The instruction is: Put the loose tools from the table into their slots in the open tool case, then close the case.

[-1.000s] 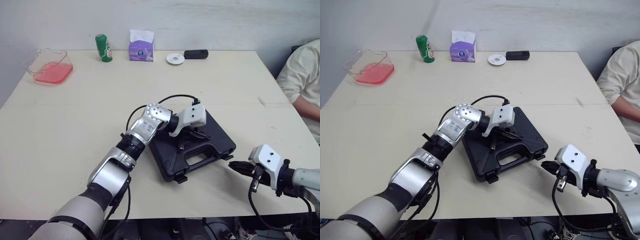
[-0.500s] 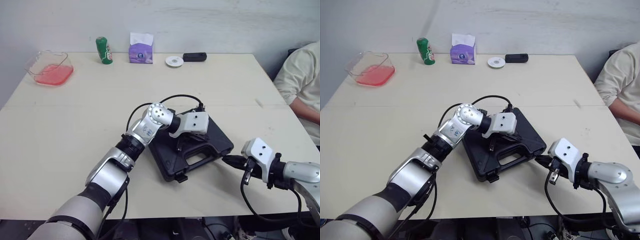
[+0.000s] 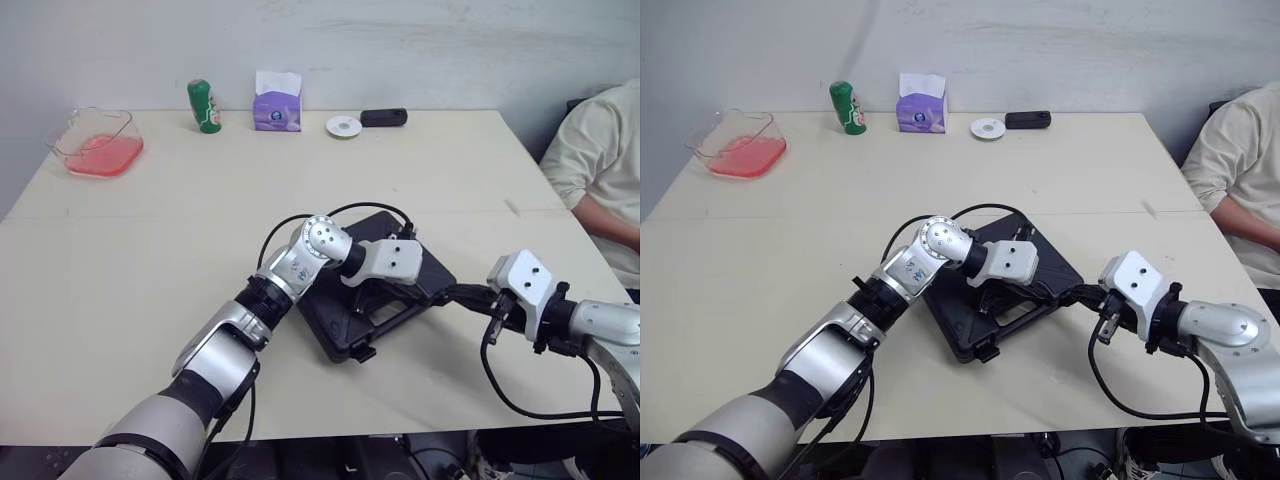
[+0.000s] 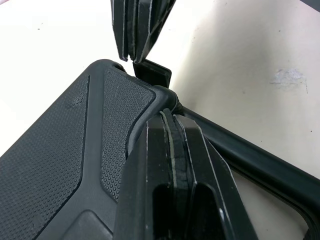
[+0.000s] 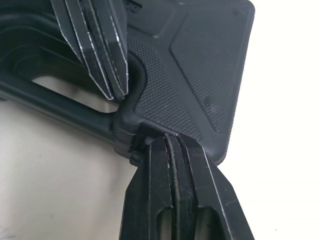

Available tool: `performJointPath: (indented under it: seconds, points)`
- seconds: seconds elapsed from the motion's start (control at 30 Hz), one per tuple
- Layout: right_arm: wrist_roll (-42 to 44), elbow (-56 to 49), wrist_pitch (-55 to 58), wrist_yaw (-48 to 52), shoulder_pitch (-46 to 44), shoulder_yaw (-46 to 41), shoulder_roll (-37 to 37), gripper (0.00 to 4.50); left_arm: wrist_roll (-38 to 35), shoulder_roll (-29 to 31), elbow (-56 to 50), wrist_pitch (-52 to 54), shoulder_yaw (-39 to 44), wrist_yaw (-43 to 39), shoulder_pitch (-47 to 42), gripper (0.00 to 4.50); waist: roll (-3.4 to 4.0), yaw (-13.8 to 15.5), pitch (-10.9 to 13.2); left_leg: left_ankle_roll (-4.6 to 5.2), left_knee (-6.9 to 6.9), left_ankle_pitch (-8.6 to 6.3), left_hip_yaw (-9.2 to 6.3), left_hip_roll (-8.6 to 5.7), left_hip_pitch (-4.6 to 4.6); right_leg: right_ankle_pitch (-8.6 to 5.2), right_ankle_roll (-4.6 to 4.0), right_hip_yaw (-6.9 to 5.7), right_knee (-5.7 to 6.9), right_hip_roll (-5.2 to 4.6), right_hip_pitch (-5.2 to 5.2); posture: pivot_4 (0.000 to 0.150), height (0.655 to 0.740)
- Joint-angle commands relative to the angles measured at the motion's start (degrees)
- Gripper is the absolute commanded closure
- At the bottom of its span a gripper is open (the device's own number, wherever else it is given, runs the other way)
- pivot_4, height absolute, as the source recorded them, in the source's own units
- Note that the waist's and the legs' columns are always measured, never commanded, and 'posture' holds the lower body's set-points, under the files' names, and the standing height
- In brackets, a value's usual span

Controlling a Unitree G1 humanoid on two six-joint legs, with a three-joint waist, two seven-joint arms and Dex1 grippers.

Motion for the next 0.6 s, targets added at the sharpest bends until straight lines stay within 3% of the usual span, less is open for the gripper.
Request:
performJointPath:
  seconds: [0.03,0.17,0.3,0.4,0.6]
  points:
    - [1.6,-2.4,0.8,0.8,1.1,-3.0,-1.2,4.5,-0.9,0.4,4.5,5.7,2.8,1.4,-0.1,4.45,-0.01,0.1,0.0,0.03,0.05,-0.02,0.0,0.0,0.0,0.02,0.04,0.0,-0.01,0.0,-0.01,0.15,0.7244]
    - [5.8,-5.5,3.8,2.6,3.7,-6.8,-1.8,4.5,-8.6,-0.7,1.9,12.0,9.1,-1.8,-2.0,4.45,0.06,-0.2,0.1,0.08,0.1,-0.04,-0.01,-0.03,-0.04,0.07,0.12,0.01,-0.01,0.01,-0.16,0.15,0.7244]
    - [7.1,-7.0,5.3,4.4,7.8,-8.5,-2.7,4.5,-11.6,-1.9,3.1,15.6,13.6,0.8,-5.6,4.45,0.15,0.1,0.1,0.07,0.08,-0.04,-0.04,-0.02,-0.32,0.06,0.11,-0.02,0.07,0.02,-0.56,0.15,0.7244]
    - [3.8,-4.7,4.3,2.1,7.8,-5.4,-2.2,4.5,-8.1,-2.4,7.4,11.0,12.1,4.0,-7.3,4.45,0.16,0.4,0.1,0.06,0.19,-0.03,-0.12,-0.05,-0.87,0.08,0.14,-0.08,0.09,0.01,-1.05,0.15,0.7244]
    - [1.4,-1.4,3.5,-0.4,3.2,-0.5,-0.6,4.5,-1.1,-3.2,12.1,2.7,5.1,3.7,-6.2,4.45,0.18,0.3,0.2,0.14,0.19,-0.05,0.02,-0.18,-1.01,0.14,0.26,0.04,-0.03,-0.05,-1.19,0.15,0.7244]
